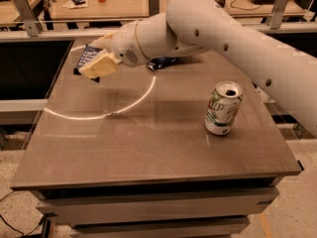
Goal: Pick rxbar blueberry
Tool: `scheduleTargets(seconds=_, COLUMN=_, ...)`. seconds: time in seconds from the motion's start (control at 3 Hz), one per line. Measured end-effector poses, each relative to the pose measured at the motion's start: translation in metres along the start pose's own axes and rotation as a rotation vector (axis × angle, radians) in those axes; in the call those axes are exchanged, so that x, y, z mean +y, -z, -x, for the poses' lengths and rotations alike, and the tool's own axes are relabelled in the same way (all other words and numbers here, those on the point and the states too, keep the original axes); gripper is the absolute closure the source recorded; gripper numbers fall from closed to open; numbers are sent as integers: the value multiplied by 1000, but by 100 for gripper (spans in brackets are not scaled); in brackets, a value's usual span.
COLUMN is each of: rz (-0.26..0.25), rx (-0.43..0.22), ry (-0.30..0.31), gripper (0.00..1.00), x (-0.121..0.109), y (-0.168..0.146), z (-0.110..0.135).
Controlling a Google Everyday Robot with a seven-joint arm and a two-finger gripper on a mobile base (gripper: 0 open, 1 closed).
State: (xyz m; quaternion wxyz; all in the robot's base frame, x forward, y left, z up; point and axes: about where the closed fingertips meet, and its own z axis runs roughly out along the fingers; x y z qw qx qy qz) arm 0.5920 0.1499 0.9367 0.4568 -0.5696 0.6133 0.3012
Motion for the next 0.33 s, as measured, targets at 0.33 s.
scheduleTargets(seconds=0.33, rz=4, rx=-7, ry=0, gripper=100, x=1, y=0, z=3)
